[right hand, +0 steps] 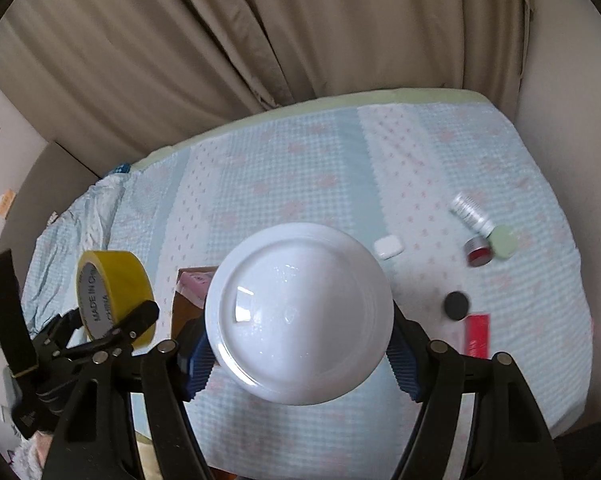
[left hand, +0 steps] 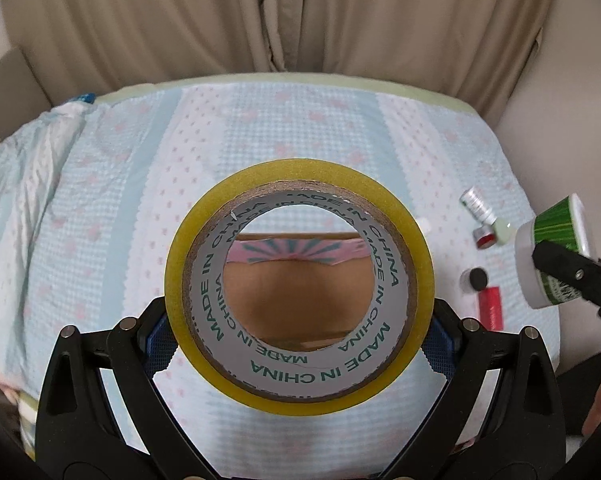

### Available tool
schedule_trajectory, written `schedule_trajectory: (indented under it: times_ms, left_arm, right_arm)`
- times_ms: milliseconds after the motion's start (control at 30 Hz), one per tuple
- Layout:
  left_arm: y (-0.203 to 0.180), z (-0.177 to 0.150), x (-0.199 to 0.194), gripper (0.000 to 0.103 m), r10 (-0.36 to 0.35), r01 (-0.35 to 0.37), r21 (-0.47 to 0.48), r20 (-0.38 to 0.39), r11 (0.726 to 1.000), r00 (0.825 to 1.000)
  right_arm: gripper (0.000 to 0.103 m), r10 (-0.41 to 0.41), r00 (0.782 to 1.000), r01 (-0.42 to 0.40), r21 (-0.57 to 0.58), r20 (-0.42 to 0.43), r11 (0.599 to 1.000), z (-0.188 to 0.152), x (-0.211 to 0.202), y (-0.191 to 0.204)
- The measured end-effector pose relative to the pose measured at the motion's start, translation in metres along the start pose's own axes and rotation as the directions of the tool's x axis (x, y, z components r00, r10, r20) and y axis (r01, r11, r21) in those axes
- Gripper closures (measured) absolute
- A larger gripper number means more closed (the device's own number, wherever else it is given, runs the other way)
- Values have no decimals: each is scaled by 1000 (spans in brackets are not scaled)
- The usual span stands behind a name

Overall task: Organize rigid objects
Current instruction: 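Carry tape roll and white-lid jar into the cardboard box and release both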

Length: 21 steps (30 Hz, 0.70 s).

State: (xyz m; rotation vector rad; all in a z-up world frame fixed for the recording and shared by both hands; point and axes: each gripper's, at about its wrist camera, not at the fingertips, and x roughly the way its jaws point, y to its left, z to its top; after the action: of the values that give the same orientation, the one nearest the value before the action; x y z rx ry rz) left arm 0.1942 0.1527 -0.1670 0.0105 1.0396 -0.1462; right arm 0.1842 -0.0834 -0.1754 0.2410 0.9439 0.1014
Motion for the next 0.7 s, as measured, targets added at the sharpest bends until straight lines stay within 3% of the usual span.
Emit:
schedule_trajectory:
  times_ms: [167, 333, 700]
  left_arm:
    - [39, 3, 33, 7, -13, 16, 39, -65, 999, 998]
    - [61, 5, 76, 7, -26, 34, 60, -138, 998, 990]
    - [56, -10, 190, 7, -16, 49, 103, -306, 993, 952]
  right_arm:
    - [34, -16, 998, 18, 33, -58, 999, -11, 48, 38]
    - [34, -51, 992, 50, -13, -112, 999, -19, 92, 68]
    - [34, -136, 949, 88, -175, -283, 981, -47, 210, 77]
